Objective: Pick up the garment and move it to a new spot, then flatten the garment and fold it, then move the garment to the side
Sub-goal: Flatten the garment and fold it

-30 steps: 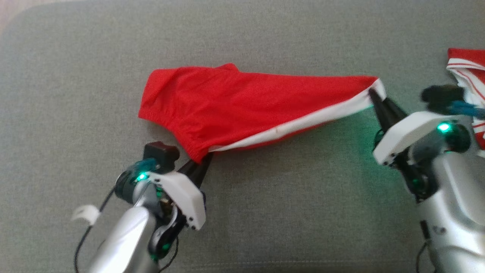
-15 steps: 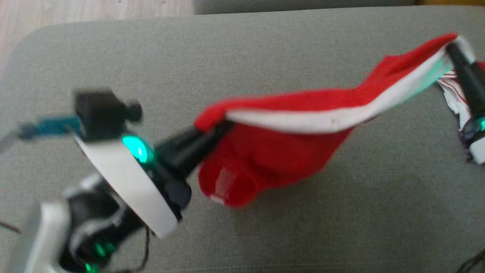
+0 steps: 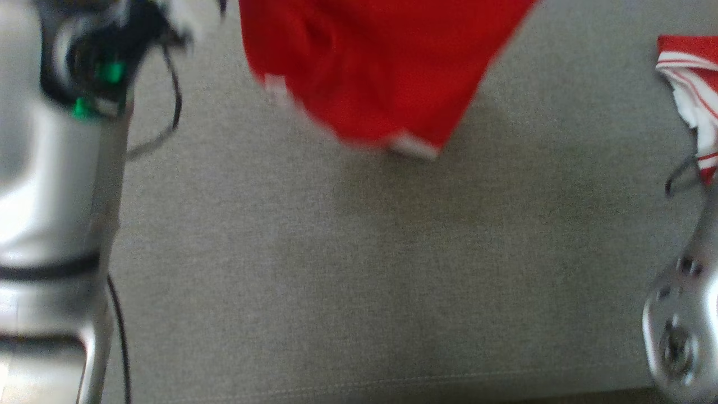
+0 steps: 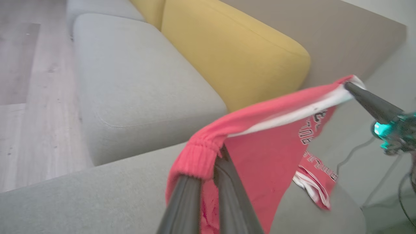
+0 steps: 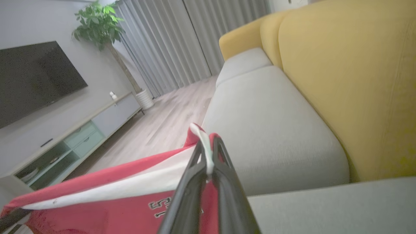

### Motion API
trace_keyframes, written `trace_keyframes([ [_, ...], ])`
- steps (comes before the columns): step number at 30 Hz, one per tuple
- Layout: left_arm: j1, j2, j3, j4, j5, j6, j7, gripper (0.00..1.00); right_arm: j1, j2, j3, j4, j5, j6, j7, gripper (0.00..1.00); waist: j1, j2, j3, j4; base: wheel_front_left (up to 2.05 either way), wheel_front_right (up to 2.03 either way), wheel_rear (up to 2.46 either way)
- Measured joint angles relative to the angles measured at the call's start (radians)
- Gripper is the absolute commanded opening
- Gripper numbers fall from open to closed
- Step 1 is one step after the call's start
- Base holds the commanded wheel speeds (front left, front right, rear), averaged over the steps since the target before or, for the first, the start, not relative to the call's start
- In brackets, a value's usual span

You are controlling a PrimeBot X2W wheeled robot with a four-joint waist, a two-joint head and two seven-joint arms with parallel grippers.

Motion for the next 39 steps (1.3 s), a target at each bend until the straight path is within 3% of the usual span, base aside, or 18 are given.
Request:
trace_keyframes([
  [6,-0.267,-0.048,-0.024,0.327,0.183,0.013,-0.241,0.0,-0.287,0.001,0.033,0.329,0.014,0.0,-0.336,0.0,0.0,0.0,0.085,-0.004,0.0,0.0,0.0],
  [10,-0.366,-0.07,-0.037,0.48,0.258,0.018,-0.409,0.0,-0.367,0.002,0.067,0.511,0.032,0.0,-0.534,0.0,0.0,0.0,0.144,-0.005,0.0,0.0,0.0],
  [13,-0.329,-0.095,-0.079,0.589,0.259,-0.036,-0.434,0.0,-0.315,0.001,0.104,0.625,0.034,0.0,-0.607,0.0,0.0003,0.0,0.168,-0.003,0.0,0.0,0.0],
  [17,-0.139,-0.122,-0.128,0.633,0.219,-0.101,-0.428,0.0,-0.085,-0.003,0.104,0.667,0.006,0.0,-0.596,0.0,0.0,0.0,0.146,0.007,0.0,0.0,0.0],
  [20,-0.003,-0.119,-0.16,0.576,0.177,-0.123,-0.408,0.0,0.09,-0.023,0.088,0.619,0.015,0.0,-0.549,0.0,0.0,0.0,0.126,0.016,0.0,0.0,0.0],
  [25,0.232,-0.093,-0.196,0.406,0.117,-0.136,-0.384,0.0,0.295,-0.038,0.061,0.446,0.073,0.0,-0.454,0.0,0.0,0.0,0.079,0.017,0.0,0.0,0.0],
  [27,0.368,-0.057,-0.213,0.307,0.108,-0.129,-0.374,0.0,0.404,-0.039,0.051,0.336,0.089,0.0,-0.396,0.0,0.0,0.0,0.05,0.016,0.0,0.0,0.0],
  [31,0.61,0.01,-0.23,0.109,0.108,-0.068,-0.365,0.0,0.646,-0.021,0.029,0.099,0.089,0.0,-0.277,0.0,0.0,0.0001,-0.013,0.017,0.0,0.0,0.0],
  [39,1.023,0.038,-0.246,-0.174,0.043,0.058,-0.358,0.0,1.097,0.031,-0.064,-0.274,0.119,0.0,-0.109,0.0,-0.0001,0.0001,-0.133,0.039,0.0,0.0,0.0],
])
